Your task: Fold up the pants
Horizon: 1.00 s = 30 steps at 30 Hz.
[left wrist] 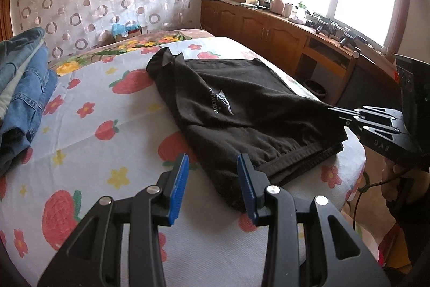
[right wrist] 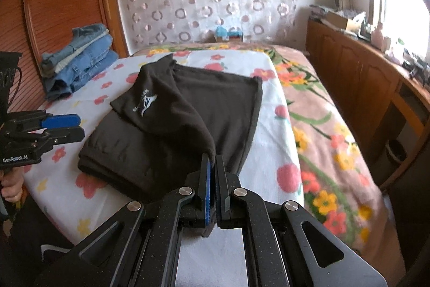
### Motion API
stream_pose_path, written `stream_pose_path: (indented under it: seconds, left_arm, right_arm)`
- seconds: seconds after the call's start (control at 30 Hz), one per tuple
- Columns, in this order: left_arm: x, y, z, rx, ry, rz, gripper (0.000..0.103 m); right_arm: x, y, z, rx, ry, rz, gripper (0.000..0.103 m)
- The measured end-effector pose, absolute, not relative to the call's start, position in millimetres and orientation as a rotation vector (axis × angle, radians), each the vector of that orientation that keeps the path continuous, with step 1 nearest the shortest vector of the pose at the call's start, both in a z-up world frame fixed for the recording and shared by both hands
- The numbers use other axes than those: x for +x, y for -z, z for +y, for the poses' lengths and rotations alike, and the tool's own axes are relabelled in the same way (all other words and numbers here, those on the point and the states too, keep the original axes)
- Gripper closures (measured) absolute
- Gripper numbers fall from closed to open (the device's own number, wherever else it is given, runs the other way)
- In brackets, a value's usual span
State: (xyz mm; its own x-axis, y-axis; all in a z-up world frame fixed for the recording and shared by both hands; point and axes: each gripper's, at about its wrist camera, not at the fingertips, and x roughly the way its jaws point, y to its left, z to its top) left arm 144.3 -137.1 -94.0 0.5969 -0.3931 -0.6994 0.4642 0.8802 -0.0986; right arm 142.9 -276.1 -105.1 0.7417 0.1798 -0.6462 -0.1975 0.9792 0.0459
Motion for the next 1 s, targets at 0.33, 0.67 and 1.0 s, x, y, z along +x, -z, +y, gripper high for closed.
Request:
stream_pose_path:
  seconds: [0.33,0.67,1.0]
  left_arm:
    - [145.1,95.7,-134.5,0.091,0.493,0.789,0.066]
    - [152.9,83.3,-120.1,0.104,0.486,0.761,0.066]
    - [174.6,76.8,-103.8,0.132,0.476,0.754,0.066]
  right_arm:
    - [143.8,107.7,-286.9,0.011,-0.176,0.727,0.09]
    - [153.3,82.1,-284.6,0.016,-0.173,0.683,0.05]
    - [188.6,69.3,-240.2,-0.002,-0.324,0.684,0.05]
